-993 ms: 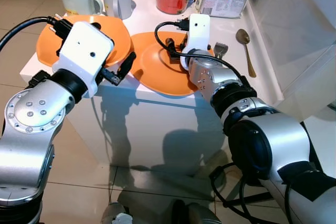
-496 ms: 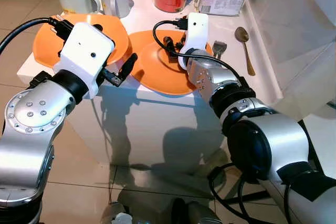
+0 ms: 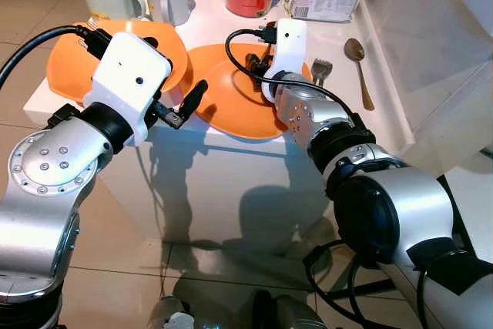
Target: Setting the table
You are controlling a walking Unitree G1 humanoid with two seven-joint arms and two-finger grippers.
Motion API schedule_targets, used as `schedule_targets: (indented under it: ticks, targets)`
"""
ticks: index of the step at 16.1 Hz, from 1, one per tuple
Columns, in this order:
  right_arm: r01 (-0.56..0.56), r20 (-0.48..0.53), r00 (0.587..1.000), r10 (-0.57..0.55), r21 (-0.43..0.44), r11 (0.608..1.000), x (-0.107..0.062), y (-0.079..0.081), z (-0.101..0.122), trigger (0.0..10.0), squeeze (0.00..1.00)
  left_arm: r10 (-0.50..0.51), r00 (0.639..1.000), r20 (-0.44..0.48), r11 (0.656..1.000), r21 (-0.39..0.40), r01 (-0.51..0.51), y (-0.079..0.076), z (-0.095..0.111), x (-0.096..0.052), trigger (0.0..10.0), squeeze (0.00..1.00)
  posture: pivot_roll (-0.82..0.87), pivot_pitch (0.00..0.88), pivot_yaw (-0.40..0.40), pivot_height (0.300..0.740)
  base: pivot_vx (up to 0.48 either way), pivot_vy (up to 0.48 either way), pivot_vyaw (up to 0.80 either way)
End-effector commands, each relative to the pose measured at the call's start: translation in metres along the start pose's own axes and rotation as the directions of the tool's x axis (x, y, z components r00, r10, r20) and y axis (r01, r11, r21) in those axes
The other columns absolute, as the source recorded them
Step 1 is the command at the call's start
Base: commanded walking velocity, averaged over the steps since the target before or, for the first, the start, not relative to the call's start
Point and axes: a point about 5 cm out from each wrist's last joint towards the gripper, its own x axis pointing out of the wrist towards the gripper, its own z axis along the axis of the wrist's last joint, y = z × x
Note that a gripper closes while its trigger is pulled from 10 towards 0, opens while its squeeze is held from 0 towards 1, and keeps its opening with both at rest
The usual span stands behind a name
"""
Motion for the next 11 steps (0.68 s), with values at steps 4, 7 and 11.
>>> schedule_targets:
  ticks: [4, 7, 11]
  targets:
    - [0.019, -0.005, 1.0, -0.019, 0.028, 0.999, -0.0005, -0.0065, -0.0047, 0.0, 0.0, -0.014, 0.999, 0.029, 1.0, 0.006, 0.014, -0.0015, 0.0063, -0.0002, 10.0, 0.0, 0.25, 0.197, -0.119, 0.74, 0.0, 0.0, 0.0]
    - [0.021, -0.003, 1.0, -0.021, 0.029, 0.999, -0.0005, -0.0072, -0.0044, 0.0, 0.0, -0.014, 0.999, 0.033, 1.0, 0.005, 0.014, -0.0015, 0.0068, 0.0002, 10.0, 0.0, 0.25, 0.197, -0.119, 0.74, 0.0, 0.0, 0.0]
    - [0.029, 0.0, 1.0, -0.029, 0.031, 0.999, -0.0006, -0.0092, -0.0033, 0.0, 0.0, -0.013, 0.999, 0.04, 1.0, 0.004, 0.012, -0.0014, 0.007, 0.0014, 10.0, 0.0, 0.24, 0.188, -0.117, 0.74, 0.0, 0.0, 0.0]
